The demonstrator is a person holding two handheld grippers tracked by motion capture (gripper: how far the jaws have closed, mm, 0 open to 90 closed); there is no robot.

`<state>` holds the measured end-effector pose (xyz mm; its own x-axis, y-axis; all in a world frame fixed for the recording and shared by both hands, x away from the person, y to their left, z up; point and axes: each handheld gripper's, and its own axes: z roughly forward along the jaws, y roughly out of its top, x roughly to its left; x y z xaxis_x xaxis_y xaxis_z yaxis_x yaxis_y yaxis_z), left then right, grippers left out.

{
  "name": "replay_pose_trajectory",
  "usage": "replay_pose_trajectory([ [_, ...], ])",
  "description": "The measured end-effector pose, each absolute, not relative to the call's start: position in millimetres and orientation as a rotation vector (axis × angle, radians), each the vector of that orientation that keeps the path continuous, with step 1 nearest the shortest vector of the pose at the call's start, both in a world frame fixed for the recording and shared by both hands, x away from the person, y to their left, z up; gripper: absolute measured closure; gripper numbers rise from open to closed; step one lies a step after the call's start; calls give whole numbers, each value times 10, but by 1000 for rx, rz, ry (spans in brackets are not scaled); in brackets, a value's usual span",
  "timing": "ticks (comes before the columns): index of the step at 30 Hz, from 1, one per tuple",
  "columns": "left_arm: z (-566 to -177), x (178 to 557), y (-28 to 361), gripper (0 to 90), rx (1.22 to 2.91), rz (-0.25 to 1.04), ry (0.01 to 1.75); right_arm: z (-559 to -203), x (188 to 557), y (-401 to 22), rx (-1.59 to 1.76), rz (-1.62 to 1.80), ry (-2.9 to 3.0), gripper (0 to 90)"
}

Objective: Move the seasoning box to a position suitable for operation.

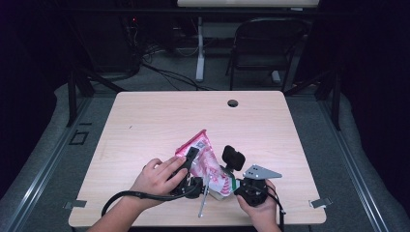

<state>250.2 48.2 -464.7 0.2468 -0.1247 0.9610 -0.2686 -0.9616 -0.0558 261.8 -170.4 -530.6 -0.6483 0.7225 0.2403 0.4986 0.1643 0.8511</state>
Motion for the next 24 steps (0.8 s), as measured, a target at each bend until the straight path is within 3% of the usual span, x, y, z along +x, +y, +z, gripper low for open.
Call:
replay_pose_trajectory([
  [24, -4625, 2492, 452, 739, 2357, 1824, -384, -5320, 2647, -1701, 1190, 1470, 2225, 899],
])
